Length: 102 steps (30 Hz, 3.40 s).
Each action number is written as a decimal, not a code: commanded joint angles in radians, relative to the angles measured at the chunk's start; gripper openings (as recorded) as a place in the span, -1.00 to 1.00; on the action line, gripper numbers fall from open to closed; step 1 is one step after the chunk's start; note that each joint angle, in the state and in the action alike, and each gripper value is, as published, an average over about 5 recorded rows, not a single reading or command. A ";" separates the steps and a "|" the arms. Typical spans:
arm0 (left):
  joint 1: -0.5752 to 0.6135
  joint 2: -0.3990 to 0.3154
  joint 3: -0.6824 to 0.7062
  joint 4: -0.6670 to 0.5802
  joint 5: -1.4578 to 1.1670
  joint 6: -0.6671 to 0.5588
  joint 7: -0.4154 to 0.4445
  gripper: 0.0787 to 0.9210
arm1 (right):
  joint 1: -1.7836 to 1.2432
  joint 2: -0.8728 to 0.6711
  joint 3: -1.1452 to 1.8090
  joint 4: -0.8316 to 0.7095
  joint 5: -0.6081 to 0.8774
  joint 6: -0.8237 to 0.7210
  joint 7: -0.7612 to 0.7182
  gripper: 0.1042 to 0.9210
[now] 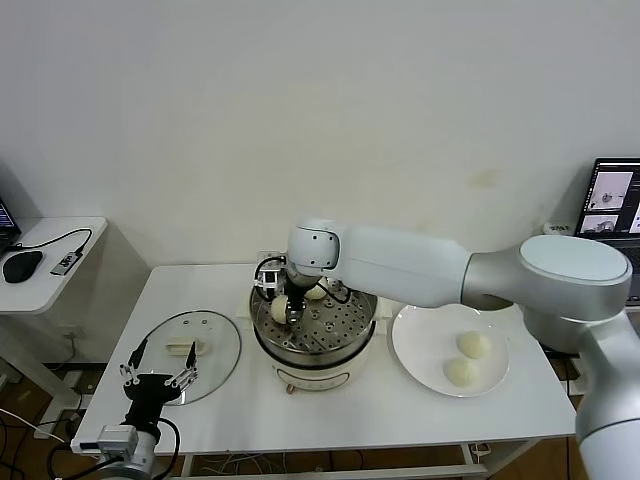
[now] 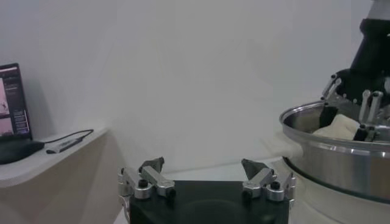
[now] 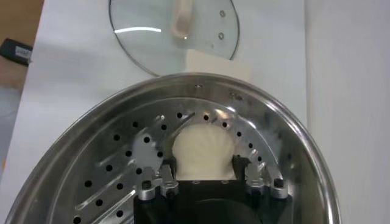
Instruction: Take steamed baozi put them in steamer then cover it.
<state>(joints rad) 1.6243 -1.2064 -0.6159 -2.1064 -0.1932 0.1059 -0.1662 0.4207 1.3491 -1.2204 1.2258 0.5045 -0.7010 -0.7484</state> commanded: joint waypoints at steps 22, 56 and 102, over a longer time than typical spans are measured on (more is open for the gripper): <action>-0.014 0.024 0.020 0.008 0.005 -0.003 0.000 0.77 | 0.159 -0.843 0.002 0.397 -0.351 0.417 -0.454 0.76; -0.003 0.006 0.014 0.020 0.025 0.002 -0.001 0.77 | -0.541 -0.806 0.416 0.202 -0.642 0.462 -0.374 0.76; -0.006 0.003 0.008 0.021 0.026 -0.008 -0.002 0.77 | -0.331 -0.760 0.391 0.170 -0.587 0.427 -0.377 0.14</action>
<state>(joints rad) 1.6182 -1.2041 -0.6077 -2.0813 -0.1667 0.0971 -0.1689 -0.0485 0.6015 -0.8070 1.3785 -0.1439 -0.2718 -1.1147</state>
